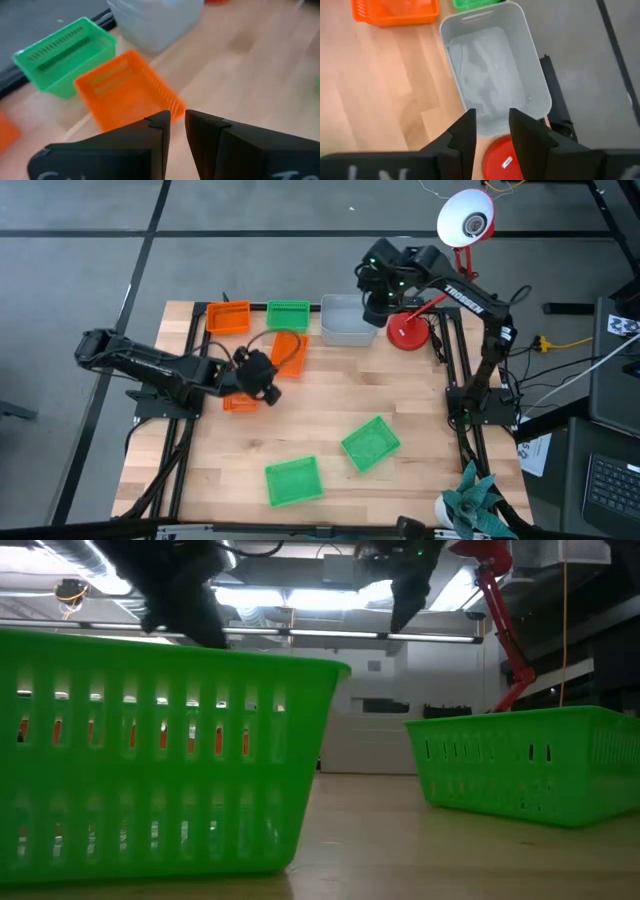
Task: Stack baskets by color
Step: Stack the middle right orange bin on top of the top orange bin
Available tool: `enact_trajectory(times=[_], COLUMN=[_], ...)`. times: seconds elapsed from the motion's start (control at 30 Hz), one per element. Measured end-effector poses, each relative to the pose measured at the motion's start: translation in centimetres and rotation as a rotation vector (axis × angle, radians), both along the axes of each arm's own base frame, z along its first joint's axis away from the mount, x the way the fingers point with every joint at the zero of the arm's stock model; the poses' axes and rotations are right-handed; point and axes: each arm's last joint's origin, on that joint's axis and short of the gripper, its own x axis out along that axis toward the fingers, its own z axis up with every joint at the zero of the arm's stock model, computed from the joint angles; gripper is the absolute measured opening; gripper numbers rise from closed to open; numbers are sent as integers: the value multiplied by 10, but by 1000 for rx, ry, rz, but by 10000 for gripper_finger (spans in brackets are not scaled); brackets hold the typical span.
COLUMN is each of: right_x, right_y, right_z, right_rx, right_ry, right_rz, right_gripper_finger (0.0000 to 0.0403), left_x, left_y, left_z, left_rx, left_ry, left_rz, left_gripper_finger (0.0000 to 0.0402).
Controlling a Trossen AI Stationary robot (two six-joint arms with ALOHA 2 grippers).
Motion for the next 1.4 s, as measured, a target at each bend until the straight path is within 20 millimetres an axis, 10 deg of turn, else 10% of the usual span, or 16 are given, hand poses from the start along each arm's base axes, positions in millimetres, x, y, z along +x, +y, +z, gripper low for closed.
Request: enact_trajectory(times=[0.47, 0.87, 1.1, 1.4], right_x=[-58, -137, -175, -200], right_y=[41, 119, 149, 156], right_z=[61, 117, 112, 79], right_rx=[-93, 85, 123, 28], right_ry=[-174, -572, -698, -702], right_rz=[24, 316, 325, 257], right_gripper_finger=[117, 117, 117, 117], left_x=[5, 3, 10, 15], left_y=[80, 112, 132, 136], left_z=[-11, -27, -63, -63], left_rx=[-114, -196, -267, -283], left_ry=[36, 72, 189, 144], left_rz=[158, 241, 330, 291], left_gripper_finger=[53, 53, 53, 53])
